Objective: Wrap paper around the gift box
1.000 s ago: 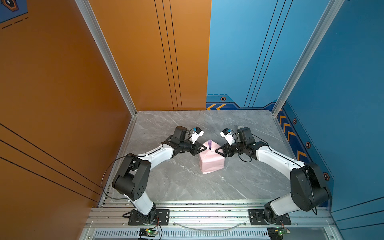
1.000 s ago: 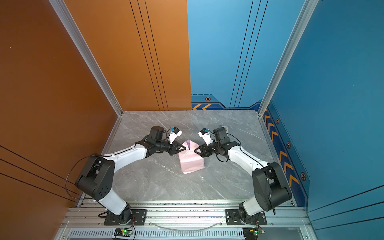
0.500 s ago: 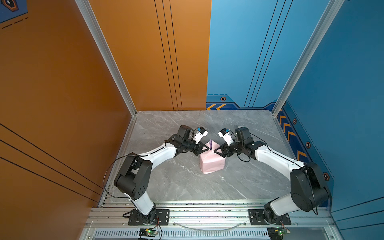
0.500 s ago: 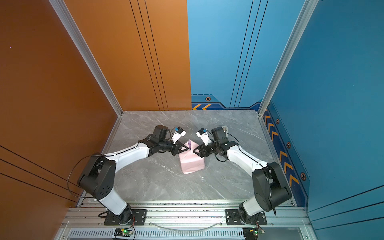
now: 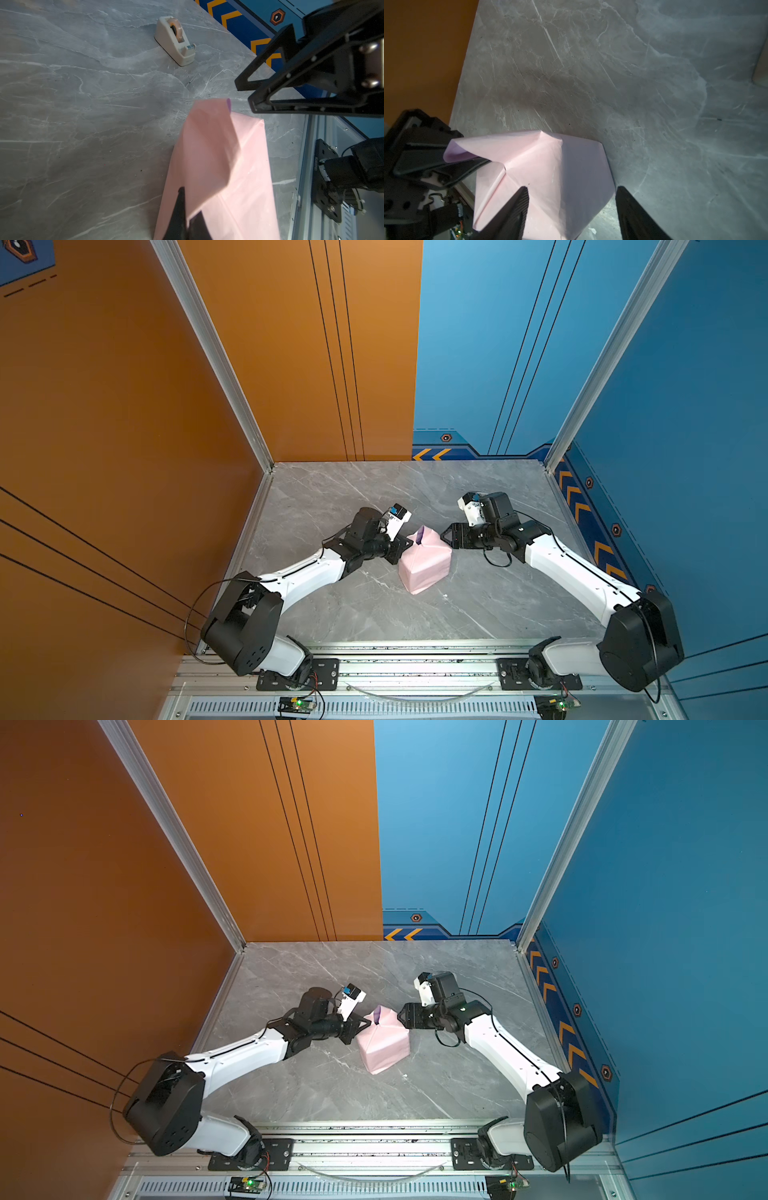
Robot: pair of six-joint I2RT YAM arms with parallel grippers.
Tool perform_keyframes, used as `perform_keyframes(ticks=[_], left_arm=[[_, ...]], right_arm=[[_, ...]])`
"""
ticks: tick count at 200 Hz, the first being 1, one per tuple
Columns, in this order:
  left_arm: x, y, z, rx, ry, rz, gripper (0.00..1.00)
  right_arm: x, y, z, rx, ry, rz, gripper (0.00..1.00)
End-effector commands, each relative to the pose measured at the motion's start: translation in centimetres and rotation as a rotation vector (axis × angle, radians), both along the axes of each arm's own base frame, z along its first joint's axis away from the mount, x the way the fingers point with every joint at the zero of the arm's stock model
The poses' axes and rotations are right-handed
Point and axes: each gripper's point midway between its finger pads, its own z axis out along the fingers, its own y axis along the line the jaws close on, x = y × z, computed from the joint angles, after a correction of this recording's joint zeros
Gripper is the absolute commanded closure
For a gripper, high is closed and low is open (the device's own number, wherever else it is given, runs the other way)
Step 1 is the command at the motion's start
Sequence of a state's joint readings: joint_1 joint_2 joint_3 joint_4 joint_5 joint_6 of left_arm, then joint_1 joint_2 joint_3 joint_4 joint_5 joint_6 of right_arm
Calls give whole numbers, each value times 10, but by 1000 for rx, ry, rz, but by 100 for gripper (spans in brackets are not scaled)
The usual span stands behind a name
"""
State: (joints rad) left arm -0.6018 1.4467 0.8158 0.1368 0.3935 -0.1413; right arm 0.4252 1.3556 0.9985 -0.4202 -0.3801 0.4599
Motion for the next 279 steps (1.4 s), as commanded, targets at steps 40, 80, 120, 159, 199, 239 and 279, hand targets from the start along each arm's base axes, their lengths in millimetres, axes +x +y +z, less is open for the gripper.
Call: perform_keyframes(ticks=[40,80,120,159,199,239,279], left_arm=[[3,4,10,14,-93,69,72],[6,-3,19,14,-137,35,76],[-3,-9,26,20,-186,-12,84],[-12,-11,25,109,-277,-29,95],[-20,-9,19,267,-381,-51,100],[-23,-5,2,430,-420,-95,100],[-24,-14,-5,530,-454,-127,100]], right_arm=[[-24,-2,-16,74,181,-223,31],[-29,17,-21,126,198,-204,32],[-25,19,-31,121,193,-223,37],[-11,22,-38,115,177,-214,43],[7,30,-28,164,128,-188,42],[9,28,6,279,33,-173,29],[-3,28,26,462,80,-210,18]])
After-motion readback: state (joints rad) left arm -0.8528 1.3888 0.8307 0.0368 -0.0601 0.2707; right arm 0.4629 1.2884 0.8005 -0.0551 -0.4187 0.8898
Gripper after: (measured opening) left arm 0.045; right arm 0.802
